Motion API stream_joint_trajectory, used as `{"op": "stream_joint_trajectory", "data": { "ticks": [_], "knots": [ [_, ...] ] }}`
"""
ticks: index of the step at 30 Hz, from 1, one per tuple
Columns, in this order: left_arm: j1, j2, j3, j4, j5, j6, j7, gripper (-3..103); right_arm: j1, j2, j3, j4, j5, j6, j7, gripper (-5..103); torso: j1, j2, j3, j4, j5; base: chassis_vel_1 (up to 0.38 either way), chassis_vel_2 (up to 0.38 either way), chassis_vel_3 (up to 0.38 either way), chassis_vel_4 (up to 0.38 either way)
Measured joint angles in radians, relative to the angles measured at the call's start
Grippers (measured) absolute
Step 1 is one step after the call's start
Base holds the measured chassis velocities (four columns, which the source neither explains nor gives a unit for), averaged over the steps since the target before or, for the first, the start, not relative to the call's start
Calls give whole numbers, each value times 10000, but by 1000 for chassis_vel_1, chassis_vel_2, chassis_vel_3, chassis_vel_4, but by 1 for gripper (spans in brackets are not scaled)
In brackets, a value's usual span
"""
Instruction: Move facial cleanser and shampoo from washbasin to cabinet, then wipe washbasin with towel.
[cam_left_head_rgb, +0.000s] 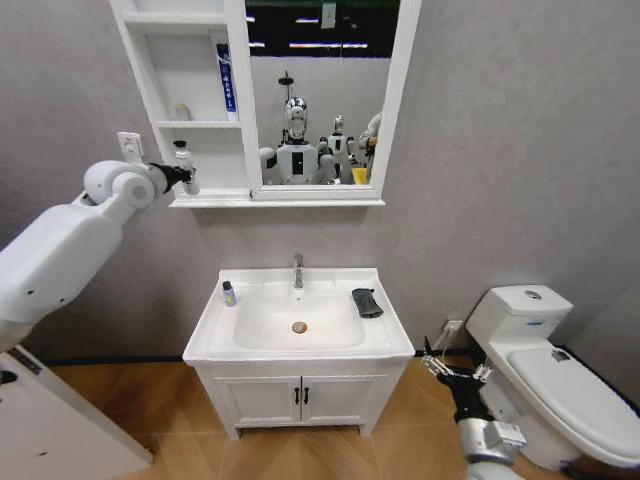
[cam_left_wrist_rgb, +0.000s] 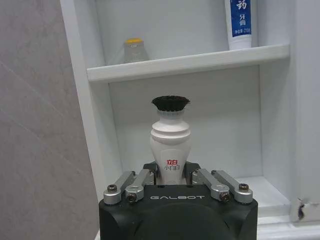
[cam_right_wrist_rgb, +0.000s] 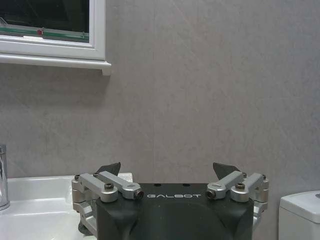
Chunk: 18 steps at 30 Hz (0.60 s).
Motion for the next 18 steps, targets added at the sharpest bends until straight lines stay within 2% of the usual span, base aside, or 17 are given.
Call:
{"op": "stream_joint_trajectory", "data": {
  "ticks": [4,11,13,18],
  "knots": [
    [-329,-698,264,982,484,-82,159,28,-31,-28,21,-58,-1,51,-11,100,0,0,0,0,-1,0,0,0,0],
    [-356,-1231,154,1697,577,-159,190,28,-15,-65,91,-174,11,102,-11,100,0,0,0,2,-3,0,0,0,0],
    [-558,-1684,46,2305,736,-221,298,28,6,-103,117,-217,28,112,-11,100,0,0,0,2,-2,0,0,0,0],
    [-932,-2238,6,3081,1045,-314,516,28,-36,-83,96,-218,15,122,-13,100,0,0,0,-2,0,0,0,0,0]
  ]
}}
